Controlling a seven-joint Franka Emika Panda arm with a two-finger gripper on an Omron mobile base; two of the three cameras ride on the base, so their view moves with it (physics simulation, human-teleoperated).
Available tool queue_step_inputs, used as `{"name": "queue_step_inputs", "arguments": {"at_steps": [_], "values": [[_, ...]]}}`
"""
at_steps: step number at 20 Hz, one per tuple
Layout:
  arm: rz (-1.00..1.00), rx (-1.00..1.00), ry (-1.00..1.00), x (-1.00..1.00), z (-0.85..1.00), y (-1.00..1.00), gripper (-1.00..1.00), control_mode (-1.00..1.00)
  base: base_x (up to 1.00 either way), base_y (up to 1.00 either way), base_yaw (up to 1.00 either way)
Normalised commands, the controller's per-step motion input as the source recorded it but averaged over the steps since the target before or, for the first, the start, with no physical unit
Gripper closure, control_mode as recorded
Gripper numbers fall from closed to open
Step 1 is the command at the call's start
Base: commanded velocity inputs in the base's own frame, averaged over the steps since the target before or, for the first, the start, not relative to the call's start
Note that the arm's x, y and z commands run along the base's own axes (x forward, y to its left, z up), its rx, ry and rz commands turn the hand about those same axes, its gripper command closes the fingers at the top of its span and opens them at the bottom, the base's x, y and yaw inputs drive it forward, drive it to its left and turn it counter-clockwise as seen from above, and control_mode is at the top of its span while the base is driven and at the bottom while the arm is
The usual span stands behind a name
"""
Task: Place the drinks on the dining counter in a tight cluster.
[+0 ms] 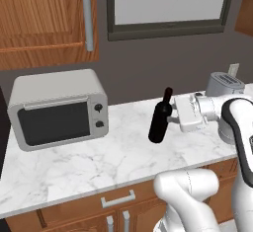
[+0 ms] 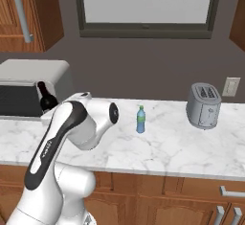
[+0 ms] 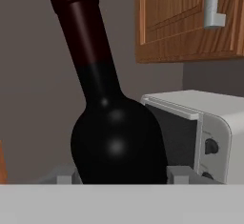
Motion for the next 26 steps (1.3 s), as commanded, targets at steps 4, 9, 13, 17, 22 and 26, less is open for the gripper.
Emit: {"name": "queue_step_inputs", "arguments": {"at_steps": [4, 9, 13, 17, 22, 26], "values": [[0.00, 0.00, 0.00, -0.07, 0.02, 0.00, 1.00, -1.00, 0.00, 0.00, 0.00], [0.00, 0.00, 0.00, 0.00, 0.00, 0.00, 1.00, -1.00, 0.00, 0.00, 0.00], [0.00, 0.00, 0.00, 0.00, 0.00, 0.00, 1.00, -1.00, 0.00, 0.00, 0.00], [0.00, 0.00, 0.00, 0.00, 0.00, 0.00, 1.00, -1.00, 0.00, 0.00, 0.00], [0.00, 0.00, 0.00, 0.00, 0.00, 0.00, 1.00, 1.00, -0.73, -0.24, -0.15], [0.00, 0.00, 0.00, 0.00, 0.00, 0.00, 1.00, 1.00, -1.00, -0.52, -0.34]]}}
